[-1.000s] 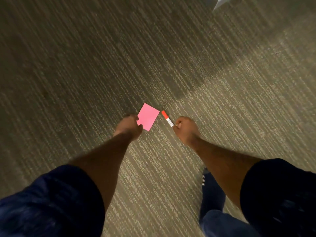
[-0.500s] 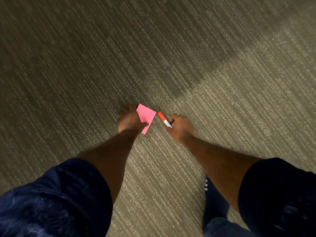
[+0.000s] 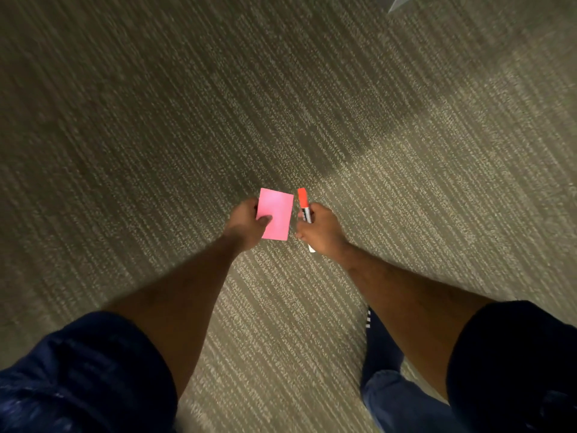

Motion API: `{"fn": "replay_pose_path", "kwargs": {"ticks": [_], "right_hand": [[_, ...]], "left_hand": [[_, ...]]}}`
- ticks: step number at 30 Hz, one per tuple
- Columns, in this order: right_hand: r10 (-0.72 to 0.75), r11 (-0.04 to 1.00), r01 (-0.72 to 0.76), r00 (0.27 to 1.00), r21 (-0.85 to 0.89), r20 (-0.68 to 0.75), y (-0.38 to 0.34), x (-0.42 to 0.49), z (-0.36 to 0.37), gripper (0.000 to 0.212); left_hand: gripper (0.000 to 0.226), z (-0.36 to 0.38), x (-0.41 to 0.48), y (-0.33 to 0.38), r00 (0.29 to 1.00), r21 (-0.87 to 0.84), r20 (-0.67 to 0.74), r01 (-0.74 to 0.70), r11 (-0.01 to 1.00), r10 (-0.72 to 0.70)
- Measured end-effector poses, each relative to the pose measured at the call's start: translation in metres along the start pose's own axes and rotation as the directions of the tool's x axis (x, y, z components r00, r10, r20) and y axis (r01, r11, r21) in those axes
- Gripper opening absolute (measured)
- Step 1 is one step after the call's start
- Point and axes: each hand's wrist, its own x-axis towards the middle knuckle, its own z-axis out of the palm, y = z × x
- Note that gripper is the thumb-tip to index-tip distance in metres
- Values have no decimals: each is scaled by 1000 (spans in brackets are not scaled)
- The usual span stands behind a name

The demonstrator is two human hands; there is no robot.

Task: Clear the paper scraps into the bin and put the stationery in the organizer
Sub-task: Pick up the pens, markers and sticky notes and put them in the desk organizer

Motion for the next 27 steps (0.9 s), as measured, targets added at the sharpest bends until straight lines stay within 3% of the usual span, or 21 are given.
{"fn": "replay_pose_path", "kwargs": {"ticks": [5, 10, 27], "right_hand": [[36, 988, -37, 999, 150, 7, -49, -36, -5, 8], [-57, 964, 32, 995, 263, 88, -125, -88, -8, 9], [-335, 890, 325, 942, 320, -27, -455, -316, 21, 23]], "left_hand": [[27, -34, -51, 20, 998, -332, 18, 66, 941, -64], [26, -99, -111, 53, 997, -506, 13, 76, 859, -81], [13, -426, -346, 208, 967, -556, -234, -218, 802, 100]]}}
